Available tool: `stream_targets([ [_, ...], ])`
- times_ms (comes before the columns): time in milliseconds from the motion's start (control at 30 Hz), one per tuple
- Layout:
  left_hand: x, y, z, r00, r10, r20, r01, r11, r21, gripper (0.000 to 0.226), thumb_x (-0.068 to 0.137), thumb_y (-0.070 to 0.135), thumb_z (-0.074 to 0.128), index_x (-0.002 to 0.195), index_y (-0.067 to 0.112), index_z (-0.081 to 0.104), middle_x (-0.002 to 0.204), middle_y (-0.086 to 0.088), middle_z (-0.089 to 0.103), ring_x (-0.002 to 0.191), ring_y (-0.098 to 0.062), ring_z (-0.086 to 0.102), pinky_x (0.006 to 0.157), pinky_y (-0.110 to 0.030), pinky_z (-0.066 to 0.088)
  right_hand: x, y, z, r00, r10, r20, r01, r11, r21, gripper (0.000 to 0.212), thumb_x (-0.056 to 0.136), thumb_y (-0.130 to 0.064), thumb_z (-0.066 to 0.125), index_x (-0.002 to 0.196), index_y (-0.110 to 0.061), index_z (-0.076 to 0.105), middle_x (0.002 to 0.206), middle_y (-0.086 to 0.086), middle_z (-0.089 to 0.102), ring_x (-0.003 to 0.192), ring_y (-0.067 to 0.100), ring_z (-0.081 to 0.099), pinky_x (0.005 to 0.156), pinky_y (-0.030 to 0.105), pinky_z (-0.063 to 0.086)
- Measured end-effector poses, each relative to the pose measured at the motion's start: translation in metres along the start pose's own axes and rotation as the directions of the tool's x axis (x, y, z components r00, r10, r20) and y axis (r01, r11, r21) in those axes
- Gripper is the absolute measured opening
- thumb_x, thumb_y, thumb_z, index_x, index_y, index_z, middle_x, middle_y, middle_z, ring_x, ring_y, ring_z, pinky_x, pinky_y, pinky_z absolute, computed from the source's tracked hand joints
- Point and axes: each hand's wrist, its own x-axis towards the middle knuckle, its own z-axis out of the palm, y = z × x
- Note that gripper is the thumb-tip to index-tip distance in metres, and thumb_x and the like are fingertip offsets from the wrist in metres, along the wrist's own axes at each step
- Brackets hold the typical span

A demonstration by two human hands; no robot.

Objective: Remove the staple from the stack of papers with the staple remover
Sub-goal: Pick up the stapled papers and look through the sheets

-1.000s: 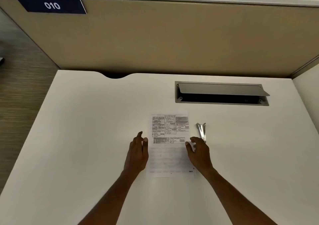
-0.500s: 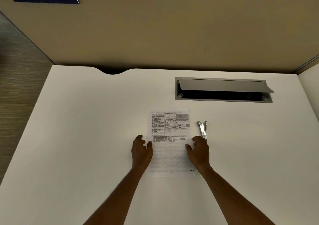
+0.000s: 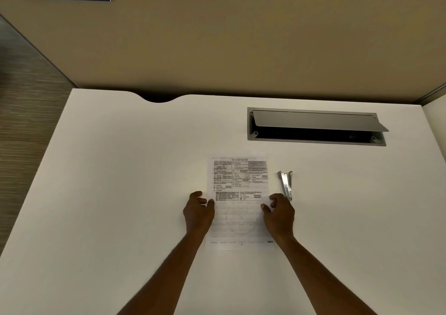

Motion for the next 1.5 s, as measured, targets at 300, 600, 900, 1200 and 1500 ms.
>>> stream_targets([
  [300,0.005,0.0,-0.002,0.998,-0.051,0.033,0.053,0.998,-0.047,0.04,0.092,0.019,0.076,0.129,0.012,0.062,0.086,0.008,0.065,0.087,-0.018,0.063,0.093,-0.035,0.055,-0.001,-0.002,0.0,1.0,-0.009,-0.012,0.009,1.0,0.003,0.032,0.083,-0.003,0.078,0.111,0.0,0.064,0.1,0.016,0.065,0.093,0.032,0.062,0.083,0.034,0.05],
  [600,0.003,0.004,-0.007,0.997,-0.033,0.065,0.036,0.998,-0.049,0.038,0.091,0.022,0.077,0.127,0.013,0.068,0.085,0.008,0.063,0.094,-0.022,0.064,0.101,-0.044,0.055,-0.004,-0.003,0.0,1.0,-0.015,-0.005,0.015,1.0,-0.008,0.032,0.085,-0.004,0.076,0.114,0.0,0.063,0.104,0.017,0.065,0.098,0.033,0.062,0.087,0.038,0.053],
  [900,-0.006,0.012,-0.008,0.987,-0.09,0.133,0.118,0.968,-0.221,0.043,0.09,0.019,0.079,0.126,0.022,0.055,0.113,0.001,0.064,0.104,-0.021,0.063,0.101,-0.039,0.054,-0.006,-0.003,0.0,1.0,-0.016,0.021,0.017,0.999,-0.039,0.033,0.088,-0.005,0.073,0.118,-0.002,0.061,0.111,0.017,0.063,0.105,0.033,0.06,0.091,0.038,0.052],
  [1200,-0.008,0.02,-0.012,0.972,-0.034,0.234,0.09,0.968,-0.235,0.04,0.095,0.011,0.07,0.132,0.023,0.063,0.127,-0.003,0.073,0.11,-0.026,0.071,0.101,-0.052,0.056,-0.003,0.0,-0.006,0.997,-0.061,0.049,0.063,0.997,-0.048,0.032,0.09,-0.014,0.071,0.119,-0.004,0.061,0.116,0.014,0.061,0.112,0.032,0.057,0.097,0.041,0.051],
  [1500,-0.015,0.029,-0.026,0.923,-0.071,0.377,0.244,0.868,-0.433,0.039,0.096,0.001,0.068,0.128,0.022,0.067,0.12,-0.006,0.076,0.113,-0.032,0.071,0.096,-0.057,0.058,0.006,-0.007,-0.029,0.989,0.113,0.098,-0.132,0.964,0.23,0.039,0.091,-0.033,0.073,0.121,-0.013,0.061,0.117,0.006,0.066,0.099,0.022,0.064,0.089,0.029,0.047],
])
